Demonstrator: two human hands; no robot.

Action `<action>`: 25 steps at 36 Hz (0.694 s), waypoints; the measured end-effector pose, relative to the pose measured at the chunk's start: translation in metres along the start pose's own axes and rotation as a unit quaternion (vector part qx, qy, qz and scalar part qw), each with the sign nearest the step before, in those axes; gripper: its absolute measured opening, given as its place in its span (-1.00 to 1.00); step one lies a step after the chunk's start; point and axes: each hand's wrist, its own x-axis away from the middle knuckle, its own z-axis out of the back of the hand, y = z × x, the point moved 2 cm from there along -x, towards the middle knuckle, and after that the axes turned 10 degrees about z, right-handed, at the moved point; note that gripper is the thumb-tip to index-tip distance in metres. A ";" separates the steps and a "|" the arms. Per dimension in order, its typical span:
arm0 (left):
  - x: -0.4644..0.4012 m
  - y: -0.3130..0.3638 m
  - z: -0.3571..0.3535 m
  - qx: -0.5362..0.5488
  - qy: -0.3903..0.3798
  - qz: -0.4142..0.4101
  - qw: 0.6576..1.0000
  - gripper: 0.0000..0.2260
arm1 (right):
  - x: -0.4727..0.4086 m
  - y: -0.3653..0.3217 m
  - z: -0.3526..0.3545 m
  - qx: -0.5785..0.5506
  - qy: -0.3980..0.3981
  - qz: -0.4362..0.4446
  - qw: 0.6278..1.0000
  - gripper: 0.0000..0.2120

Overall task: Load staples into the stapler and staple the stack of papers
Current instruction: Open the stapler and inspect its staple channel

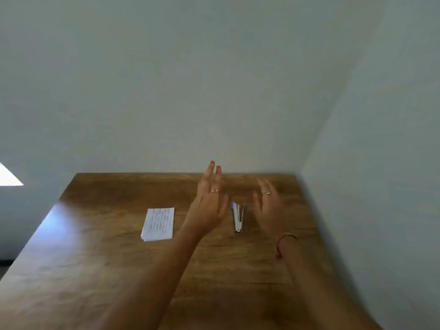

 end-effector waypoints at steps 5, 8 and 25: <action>0.032 0.001 -0.045 0.164 -0.045 0.287 0.943 -0.43 | 0.022 0.017 -0.014 -0.018 -0.064 -0.073 0.995 -0.81; 0.043 0.002 -0.064 0.194 -0.030 0.377 0.905 -0.54 | 0.029 0.023 -0.022 -0.051 -0.087 -0.093 0.991 -0.81; 0.044 0.000 -0.091 0.115 -0.056 0.372 0.919 -0.73 | 0.016 0.041 -0.039 -0.130 -0.219 -0.206 0.945 -0.55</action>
